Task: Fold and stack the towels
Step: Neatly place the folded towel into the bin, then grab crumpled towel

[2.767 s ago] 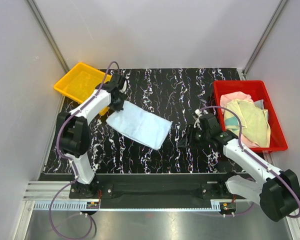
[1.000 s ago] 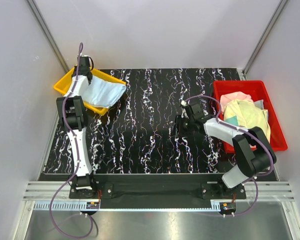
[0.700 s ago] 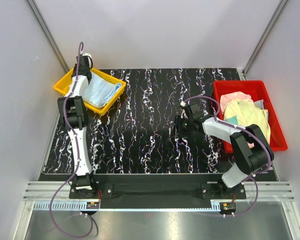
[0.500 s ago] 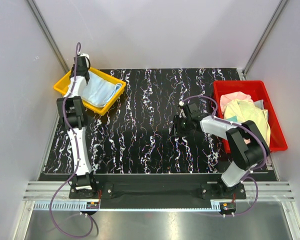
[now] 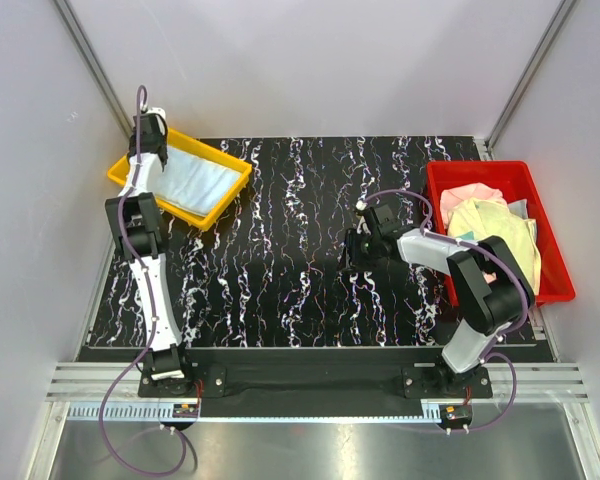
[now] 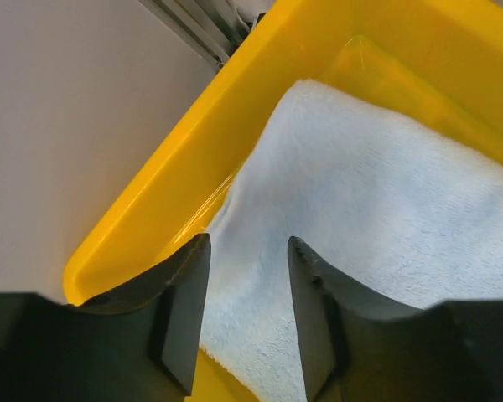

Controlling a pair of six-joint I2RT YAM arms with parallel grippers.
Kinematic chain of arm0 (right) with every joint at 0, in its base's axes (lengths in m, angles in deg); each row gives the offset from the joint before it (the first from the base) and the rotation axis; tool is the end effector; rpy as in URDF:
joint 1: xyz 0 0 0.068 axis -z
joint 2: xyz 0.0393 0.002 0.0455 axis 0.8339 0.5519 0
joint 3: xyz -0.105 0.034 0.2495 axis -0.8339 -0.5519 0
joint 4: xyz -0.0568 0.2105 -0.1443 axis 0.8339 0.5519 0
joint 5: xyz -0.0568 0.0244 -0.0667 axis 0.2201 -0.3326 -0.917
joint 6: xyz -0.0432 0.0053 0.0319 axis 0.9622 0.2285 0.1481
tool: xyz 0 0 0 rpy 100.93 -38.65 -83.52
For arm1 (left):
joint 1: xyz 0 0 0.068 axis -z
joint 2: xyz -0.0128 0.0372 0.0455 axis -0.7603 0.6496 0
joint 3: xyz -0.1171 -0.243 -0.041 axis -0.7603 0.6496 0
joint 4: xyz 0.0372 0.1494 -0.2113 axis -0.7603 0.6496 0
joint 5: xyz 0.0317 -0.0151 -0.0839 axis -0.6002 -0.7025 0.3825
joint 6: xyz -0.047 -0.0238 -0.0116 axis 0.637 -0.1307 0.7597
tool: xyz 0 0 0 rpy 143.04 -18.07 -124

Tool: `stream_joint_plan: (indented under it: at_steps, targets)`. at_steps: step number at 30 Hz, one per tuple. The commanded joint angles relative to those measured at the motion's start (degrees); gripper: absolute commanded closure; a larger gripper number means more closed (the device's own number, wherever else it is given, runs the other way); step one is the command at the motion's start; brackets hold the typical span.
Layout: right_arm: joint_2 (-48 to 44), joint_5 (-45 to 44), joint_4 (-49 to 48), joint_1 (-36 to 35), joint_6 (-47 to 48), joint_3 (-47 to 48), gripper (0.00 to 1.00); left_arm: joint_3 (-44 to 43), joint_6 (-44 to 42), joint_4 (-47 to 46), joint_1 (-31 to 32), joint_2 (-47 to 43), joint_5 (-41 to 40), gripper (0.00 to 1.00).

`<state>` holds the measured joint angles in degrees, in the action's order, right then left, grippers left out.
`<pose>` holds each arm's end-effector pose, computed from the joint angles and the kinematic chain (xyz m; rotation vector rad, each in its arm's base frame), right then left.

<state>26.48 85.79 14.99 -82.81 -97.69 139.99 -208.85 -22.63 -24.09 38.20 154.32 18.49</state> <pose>0.2876 0.1542 0.1516 -0.1528 2.6789 0.7063 0.5660 0.1231 0.1927 -0.0932 2.1888 0.5687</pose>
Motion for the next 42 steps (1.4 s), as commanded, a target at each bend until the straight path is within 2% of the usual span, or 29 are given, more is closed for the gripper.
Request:
stream_joint_plan:
  at_steps: [1,5,6,8,10,12,13,14,15,18,20,23,24,26,27,28,30,31,34,35,37,40,42]
  targets:
    - [0.59,1.31,-1.9,-0.15,0.6,2.18,0.52,-1.54,1.38,-3.5,0.3,-4.65,-0.92,0.42]
    - [0.15,1.4,-2.16,-0.15,0.34,2.0,0.49,3.55,4.54,-6.64,0.74,-12.38,-4.53,0.3]
    - [0.15,1.49,-2.16,-0.15,0.25,1.91,0.49,8.87,5.5,-8.4,1.26,-14.58,-3.58,0.29]
    - [-0.46,1.84,-2.16,-0.15,-0.36,2.0,0.47,12.69,5.6,-11.39,2.06,-20.38,-2.34,0.27]
    - [-1.51,2.28,-1.2,-0.15,-1.06,2.61,0.36,13.33,6.21,-10.01,3.81,-23.81,-2.07,0.27]
    - [-3.0,2.19,-0.15,-0.15,-1.59,3.32,0.22,12.45,7.87,-4.4,5.39,-25.75,-1.55,0.26]
    - [-4.75,1.32,1.6,-0.15,-2.03,4.45,0.01,12.62,8.67,-2.72,7.05,-28.29,-0.42,0.25]
    - [-5.81,0.53,2.75,-0.15,-2.12,5.24,0.0,13.06,9.46,0.34,8.03,-29.88,0.47,0.24]
    - [-6.95,-0.44,4.15,-0.15,-2.12,7.34,0.0,13.93,10.86,1.76,10.3,-31.63,1.52,0.16]
    - [-10.39,-6.41,11.18,0.28,-1.42,13.92,0.0,21.39,16.03,4.67,14.78,-40.94,7.56,0.01]
    - [-11.1,-9.23,15.58,1.78,-1.68,17.63,0.0,28.13,18.34,5.37,17.43,-48.41,10.14,0.01]
    - [-10.66,-11.77,22.17,7.92,-0.81,25.62,0.0,35.01,22.11,6.95,23.4,-57.56,13.92,0.01]
    - [-10.74,-13.09,23.66,9.24,0.16,29.47,0.0,39.56,23.25,7.48,26.12,-61.67,17.32,0.01]
    - [-10.74,-20.54,27.88,13.81,2.18,32.4,0.0,43.89,25.27,8.97,28.42,-65.73,19.1,0.01]
    - [-10.57,-22.57,29.11,15.56,2.53,34.67,0.0,49.04,26.16,8.63,29.91,-69.67,23.2,0.01]
    - [-10.31,-24.25,31.3,17.93,2.89,35.57,0.0,51.44,27.04,8.46,30.36,-71.71,23.76,0.01]
    - [-10.04,-28.47,32.46,23.56,2.71,35.84,0.0,58.29,29.5,4.69,31.06,-78.45,26.64,0.01]
    - [-10.04,-28.05,32.29,28.19,2.8,35.4,0.0,64.33,29.77,2.5,31.06,-80.58,26.14,0.01]
    - [-8.73,-26.64,31.5,33.94,3.06,32.94,0.03,72.44,31.27,-0.59,31.06,-87.71,24.21,0.01]
    - [-8.03,-26.38,31.41,37.61,2.8,31.89,0.06,73.26,33.18,-0.6,31.06,-88.77,23.68,0.01]
    - [-5.83,-24.53,31.06,40.53,2.36,31.01,0.17,74.4,34.51,-0.69,31.06,-90.88,26.3,0.01]
    - [-3.28,-23.38,29.83,44.58,1.66,29.08,0.29,75.29,34.78,0.28,30.98,-91.68,28.68,0.01]
    - [-1.53,-21.73,28.34,46.33,1.57,27.59,0.3,75.9,34.52,0.19,31.06,-91.85,30.26,0.01]
